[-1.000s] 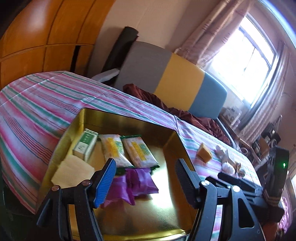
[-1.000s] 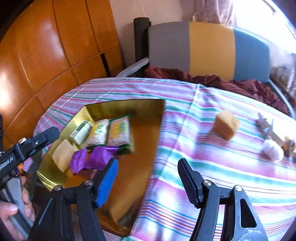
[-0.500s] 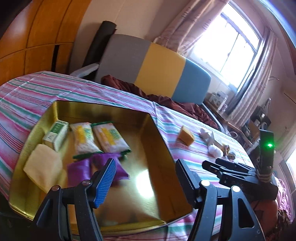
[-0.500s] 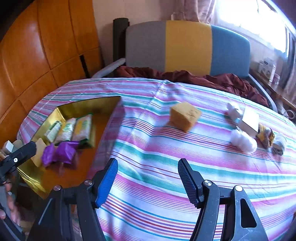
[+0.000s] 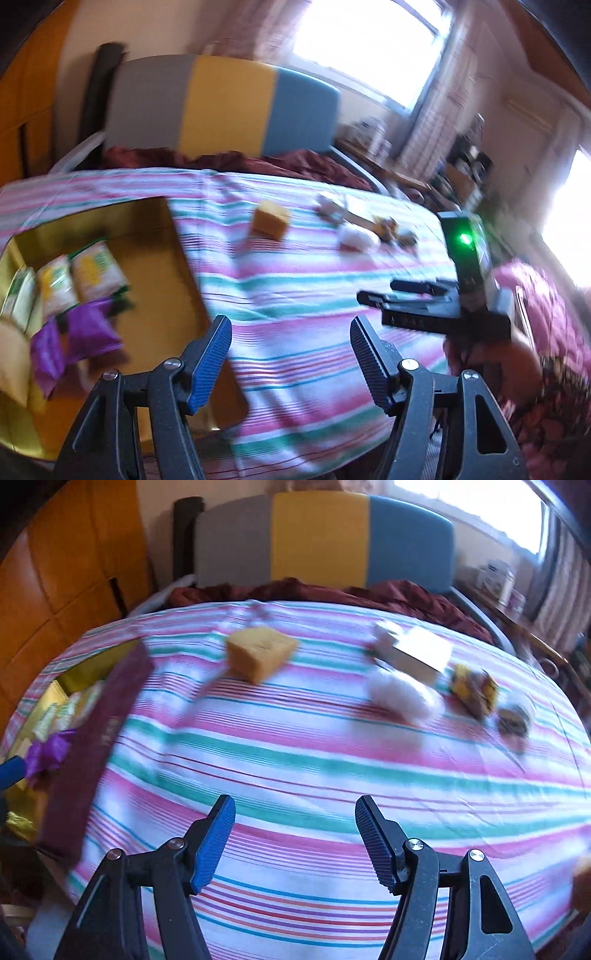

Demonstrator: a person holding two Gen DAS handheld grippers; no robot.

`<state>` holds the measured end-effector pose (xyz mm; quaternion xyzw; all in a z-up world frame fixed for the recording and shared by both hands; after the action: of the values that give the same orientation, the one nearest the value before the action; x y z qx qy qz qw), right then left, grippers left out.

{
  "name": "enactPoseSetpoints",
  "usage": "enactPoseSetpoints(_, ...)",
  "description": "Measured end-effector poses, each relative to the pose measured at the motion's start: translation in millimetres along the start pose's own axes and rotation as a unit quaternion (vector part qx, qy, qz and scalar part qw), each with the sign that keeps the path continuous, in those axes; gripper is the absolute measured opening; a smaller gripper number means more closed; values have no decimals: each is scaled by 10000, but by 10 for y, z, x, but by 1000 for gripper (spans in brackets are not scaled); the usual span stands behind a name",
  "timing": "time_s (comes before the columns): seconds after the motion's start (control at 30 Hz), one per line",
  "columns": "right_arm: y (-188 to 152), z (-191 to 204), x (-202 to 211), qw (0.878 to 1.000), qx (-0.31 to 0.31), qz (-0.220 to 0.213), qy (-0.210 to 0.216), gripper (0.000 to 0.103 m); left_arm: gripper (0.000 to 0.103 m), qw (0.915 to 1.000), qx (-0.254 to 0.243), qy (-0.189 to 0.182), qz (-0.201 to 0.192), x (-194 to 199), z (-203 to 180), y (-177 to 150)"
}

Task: Organize objects
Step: 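Move both tools back to the remaining items on the cloth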

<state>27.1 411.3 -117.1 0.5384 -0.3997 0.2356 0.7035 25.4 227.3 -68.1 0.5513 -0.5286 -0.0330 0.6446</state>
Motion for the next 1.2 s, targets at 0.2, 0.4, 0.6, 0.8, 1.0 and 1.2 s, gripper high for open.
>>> enactPoseSetpoints(0.2,34,-674,-28,9987,-311,182,-346,68,68,9982,-76,-484,357,-249,-340,2)
enactPoseSetpoints(0.4,320,-1438,-15,9939,-687,77,-854,68,68,9963,-80,-562,637,-444,-492,-32)
enactPoseSetpoints(0.6,749,-2238,-52,9791,-1638,-453,-1122,74,68,9948,-91,-554,849,-610,-588,-83)
enactPoseSetpoints(0.8,1090,-2641,-221,9720,-1919,-753,-1131,81,68,9931,-229,-524,1025,-744,-659,-122)
enactPoseSetpoints(1.0,1273,-2873,-577,9699,-2073,-637,-1110,80,68,9920,-234,-466,1146,-887,-697,-124)
enactPoseSetpoints(1.2,1253,-2883,-864,9711,-2312,-272,-526,59,68,9921,-84,-453,1165,-1096,-713,-26)
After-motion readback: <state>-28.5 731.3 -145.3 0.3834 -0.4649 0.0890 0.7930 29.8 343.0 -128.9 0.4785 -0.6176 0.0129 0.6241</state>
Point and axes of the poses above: each gripper's, at about its wrist camera, not at the fingertips, and x roughly against the way its jaws point, z to its left, y to its top, the point moved 6 cm from there along -x, roughly the way its jaws point, and after that the axes turned 8 degrees about -x, right-handed, at the moved point
